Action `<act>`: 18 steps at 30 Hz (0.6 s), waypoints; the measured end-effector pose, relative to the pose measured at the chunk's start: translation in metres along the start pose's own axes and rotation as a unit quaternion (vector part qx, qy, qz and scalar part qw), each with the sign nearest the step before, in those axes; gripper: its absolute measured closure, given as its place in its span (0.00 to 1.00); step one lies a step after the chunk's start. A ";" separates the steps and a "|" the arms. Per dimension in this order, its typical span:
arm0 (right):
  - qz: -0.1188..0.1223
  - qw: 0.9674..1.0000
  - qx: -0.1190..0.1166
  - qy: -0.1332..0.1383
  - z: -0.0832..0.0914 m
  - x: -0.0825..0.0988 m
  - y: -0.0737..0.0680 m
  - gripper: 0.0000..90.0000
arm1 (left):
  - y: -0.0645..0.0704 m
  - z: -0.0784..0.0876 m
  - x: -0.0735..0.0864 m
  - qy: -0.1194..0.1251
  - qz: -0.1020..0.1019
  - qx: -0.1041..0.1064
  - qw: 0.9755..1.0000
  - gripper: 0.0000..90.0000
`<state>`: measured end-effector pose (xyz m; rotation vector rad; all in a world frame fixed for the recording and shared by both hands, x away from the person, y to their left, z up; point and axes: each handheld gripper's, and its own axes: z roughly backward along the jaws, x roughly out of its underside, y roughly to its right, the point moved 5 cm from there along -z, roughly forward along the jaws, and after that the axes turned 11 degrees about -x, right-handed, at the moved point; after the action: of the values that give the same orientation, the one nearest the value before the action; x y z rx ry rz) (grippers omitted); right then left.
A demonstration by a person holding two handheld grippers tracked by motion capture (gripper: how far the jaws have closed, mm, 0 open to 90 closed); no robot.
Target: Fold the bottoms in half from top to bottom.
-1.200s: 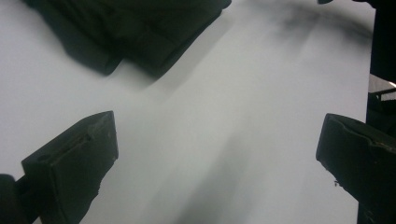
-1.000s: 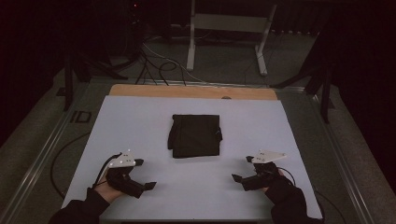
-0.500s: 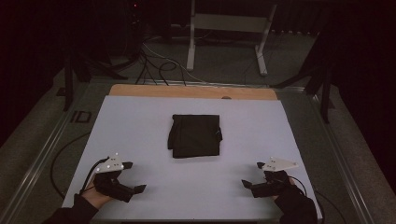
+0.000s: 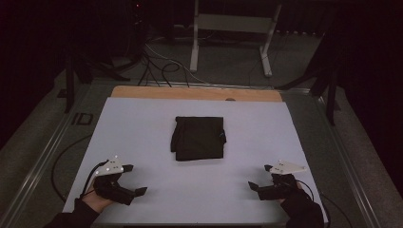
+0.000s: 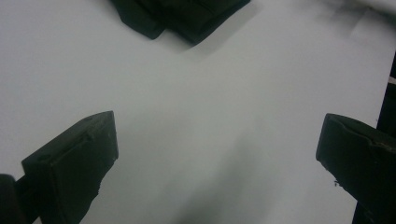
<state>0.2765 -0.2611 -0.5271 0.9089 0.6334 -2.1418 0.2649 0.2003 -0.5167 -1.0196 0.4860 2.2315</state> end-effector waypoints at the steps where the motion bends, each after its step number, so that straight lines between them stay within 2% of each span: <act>1: -0.001 1.000 0.001 0.001 -0.001 -0.001 0.000 0.10 | 0.000 0.000 0.000 0.002 0.001 -0.002 1.000 0.00; 8: -0.001 1.000 -0.001 0.002 -0.004 -0.001 -0.001 0.10 | 0.000 0.000 -0.002 0.013 0.005 -0.013 1.000 0.00; 18: 0.001 1.000 0.000 0.007 -0.003 -0.001 0.000 0.10 | 0.003 -0.002 -0.002 0.010 0.002 -0.009 1.000 0.00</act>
<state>0.2788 -0.2587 -0.5284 0.9233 0.6397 -2.1358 0.2650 0.1968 -0.5166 -1.0518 0.4778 2.2352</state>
